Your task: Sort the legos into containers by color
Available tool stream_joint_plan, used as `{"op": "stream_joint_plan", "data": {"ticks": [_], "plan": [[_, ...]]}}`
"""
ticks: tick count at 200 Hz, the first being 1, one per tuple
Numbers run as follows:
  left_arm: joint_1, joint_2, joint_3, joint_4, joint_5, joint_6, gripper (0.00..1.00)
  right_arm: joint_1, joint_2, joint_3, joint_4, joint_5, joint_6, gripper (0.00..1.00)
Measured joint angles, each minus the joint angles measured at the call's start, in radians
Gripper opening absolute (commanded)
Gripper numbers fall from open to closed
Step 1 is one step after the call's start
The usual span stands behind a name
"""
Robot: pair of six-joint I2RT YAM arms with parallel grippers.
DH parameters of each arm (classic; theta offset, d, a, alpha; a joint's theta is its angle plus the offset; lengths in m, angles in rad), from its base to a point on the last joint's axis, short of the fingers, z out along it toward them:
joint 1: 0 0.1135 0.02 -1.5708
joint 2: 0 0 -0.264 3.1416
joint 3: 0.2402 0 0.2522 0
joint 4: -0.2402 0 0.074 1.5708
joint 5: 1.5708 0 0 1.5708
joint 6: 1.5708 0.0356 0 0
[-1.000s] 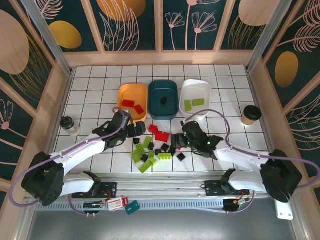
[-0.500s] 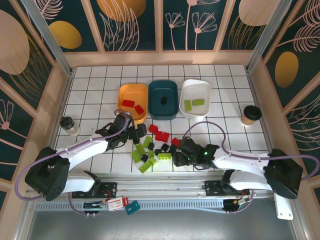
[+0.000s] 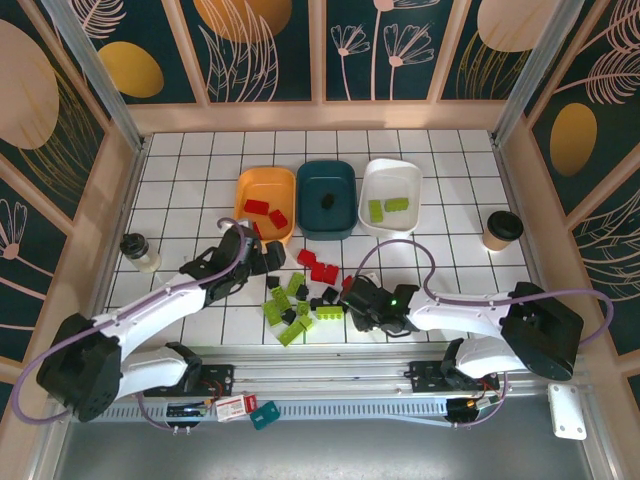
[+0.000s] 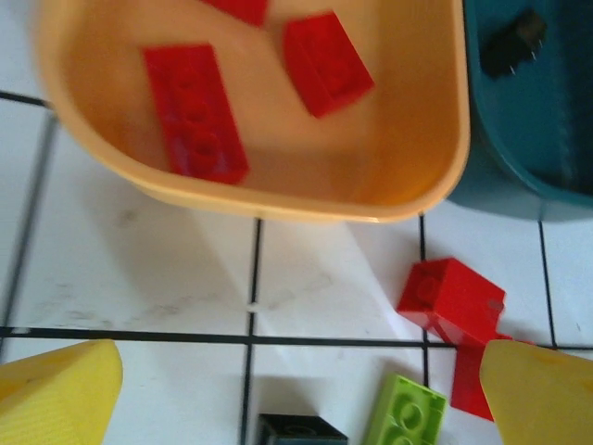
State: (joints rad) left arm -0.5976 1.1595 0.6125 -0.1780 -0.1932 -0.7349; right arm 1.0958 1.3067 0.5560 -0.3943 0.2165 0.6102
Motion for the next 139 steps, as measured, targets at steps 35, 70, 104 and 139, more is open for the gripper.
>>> {"op": "stream_joint_plan", "data": {"ticks": [35, 70, 104, 139], "plan": [[0.000, -0.134, 0.003, -0.058, -0.169, -0.005, 0.99, -0.011, -0.098, 0.003, -0.034, 0.020, 0.001, 0.24], [0.000, -0.204, 0.001, -0.092, -0.291, -0.023, 0.99, -0.105, -0.246, 0.062, -0.058, 0.017, -0.036, 0.22], [0.000, -0.217, -0.018, -0.107, -0.327, -0.032, 0.99, -0.278, -0.208, 0.194, 0.003, -0.034, -0.156, 0.22], [0.000, -0.216, -0.036, -0.117, -0.319, -0.039, 0.99, -0.408, 0.036, 0.362, 0.168, -0.120, -0.270, 0.22]]}}
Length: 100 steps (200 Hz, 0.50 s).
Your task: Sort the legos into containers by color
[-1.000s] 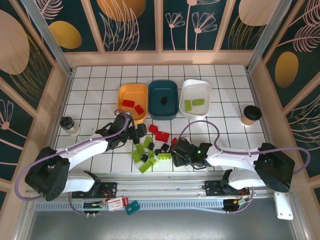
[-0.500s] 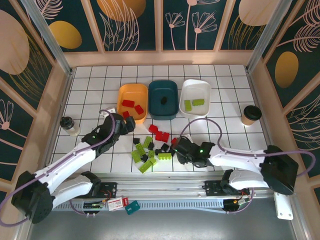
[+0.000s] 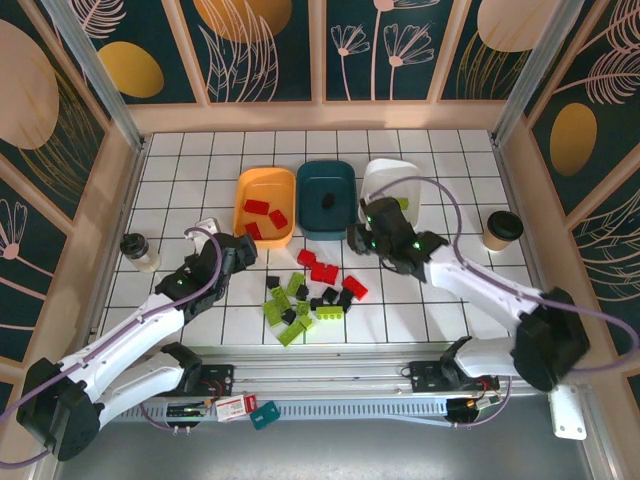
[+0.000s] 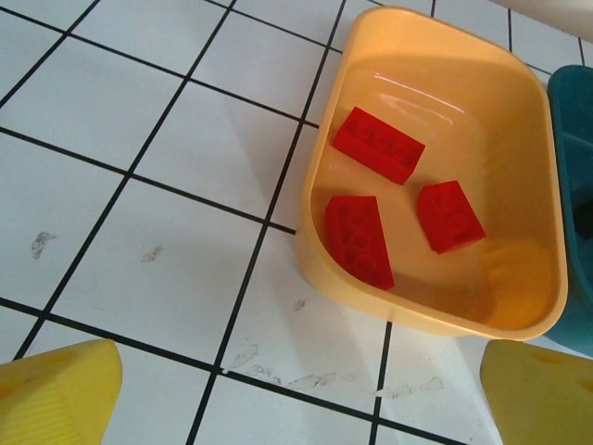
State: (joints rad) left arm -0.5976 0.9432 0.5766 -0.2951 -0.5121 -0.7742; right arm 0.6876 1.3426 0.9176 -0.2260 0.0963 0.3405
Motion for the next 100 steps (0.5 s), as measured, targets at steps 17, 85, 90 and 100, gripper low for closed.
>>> {"op": "stream_joint_plan", "data": {"ticks": [17, 85, 90, 100], "plan": [[0.000, 0.001, -0.001, 0.002, 0.015, -0.003, 0.99, -0.037, 0.158, 0.103, 0.061, -0.028, -0.035, 0.23], [0.000, 0.089, -0.001, 0.007, 0.108, -0.003, 0.99, -0.080, 0.545, 0.418, 0.111, -0.090, -0.079, 0.69], [0.000, 0.093, -0.001, 0.008, 0.114, -0.001, 0.99, -0.080, 0.550, 0.423, 0.111, -0.092, -0.079, 0.70], [0.000, 0.101, -0.001, 0.009, 0.133, 0.004, 0.99, -0.080, 0.552, 0.428, 0.110, -0.093, -0.079, 0.71]]}}
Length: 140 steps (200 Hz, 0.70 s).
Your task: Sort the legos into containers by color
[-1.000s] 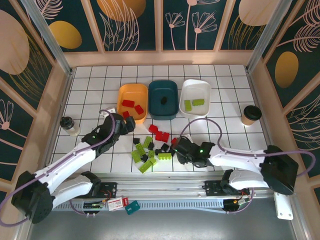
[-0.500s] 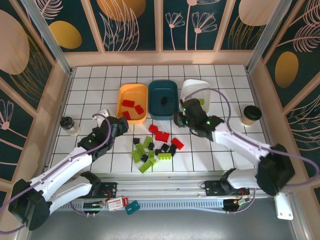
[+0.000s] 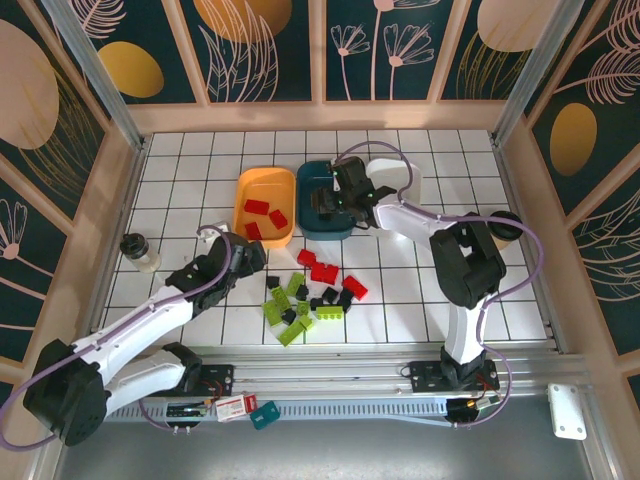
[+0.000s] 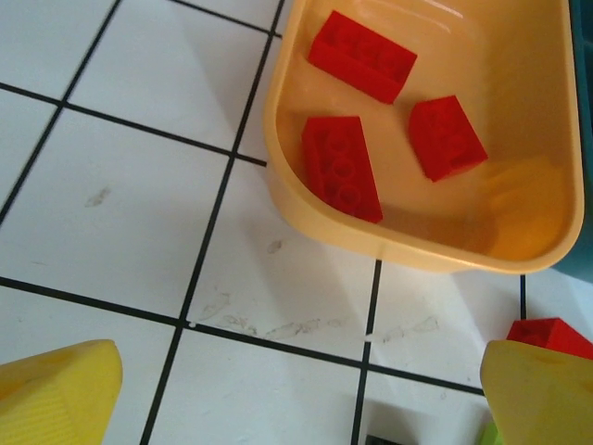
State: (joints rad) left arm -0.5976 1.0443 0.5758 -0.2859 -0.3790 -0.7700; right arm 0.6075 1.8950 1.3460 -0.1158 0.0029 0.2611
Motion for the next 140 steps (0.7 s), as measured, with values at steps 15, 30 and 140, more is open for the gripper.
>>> {"op": "stream_joint_plan", "data": {"ticks": [15, 30, 140], "plan": [[0.000, 0.012, 0.000, 0.013, 0.034, 0.012, 0.94, 0.000, -0.002, 0.003, 0.003, -0.002, 0.003, 0.71], [0.000, 0.032, 0.004, 0.030, 0.084, 0.035, 0.84, 0.000, -0.017, -0.004, 0.008, -0.001, 0.007, 0.71], [-0.084, 0.355, 0.043, 0.127, 0.266, 0.117, 0.70, 0.014, -0.417, -0.428, 0.072, 0.030, 0.098, 0.72]]}}
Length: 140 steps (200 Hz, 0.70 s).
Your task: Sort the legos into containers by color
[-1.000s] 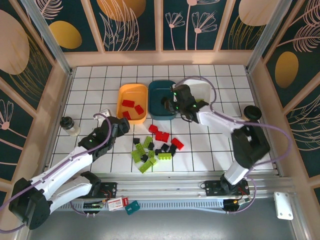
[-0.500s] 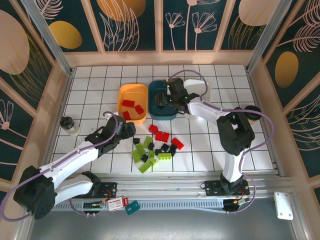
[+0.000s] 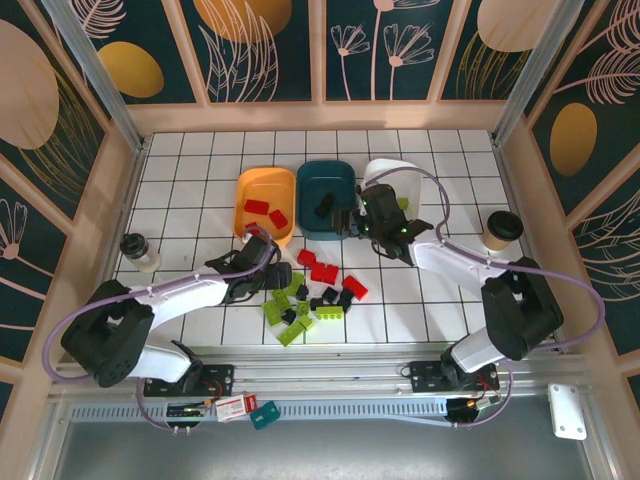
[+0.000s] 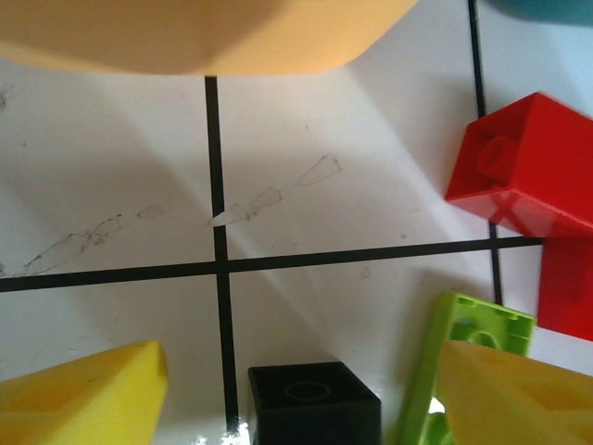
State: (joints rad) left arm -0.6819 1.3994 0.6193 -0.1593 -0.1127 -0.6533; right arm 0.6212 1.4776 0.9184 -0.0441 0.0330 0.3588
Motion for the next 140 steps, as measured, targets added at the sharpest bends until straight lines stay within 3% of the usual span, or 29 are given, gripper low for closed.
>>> {"op": "stream_joint_plan", "data": {"ticks": [45, 101, 140], "plan": [[0.000, 0.024, -0.014, 0.046, 0.008, -0.009, 0.57, 0.000, -0.066, -0.047, 0.000, 0.027, 0.014, 0.72], [0.002, 0.034, -0.048, 0.081, 0.027, -0.031, 0.24, 0.000, -0.078, -0.068, 0.000, 0.053, 0.014, 0.72], [0.001, -0.001, -0.037, 0.056, 0.025, -0.039, 0.19, 0.000, -0.127, -0.106, 0.004, 0.076, 0.014, 0.72]]}}
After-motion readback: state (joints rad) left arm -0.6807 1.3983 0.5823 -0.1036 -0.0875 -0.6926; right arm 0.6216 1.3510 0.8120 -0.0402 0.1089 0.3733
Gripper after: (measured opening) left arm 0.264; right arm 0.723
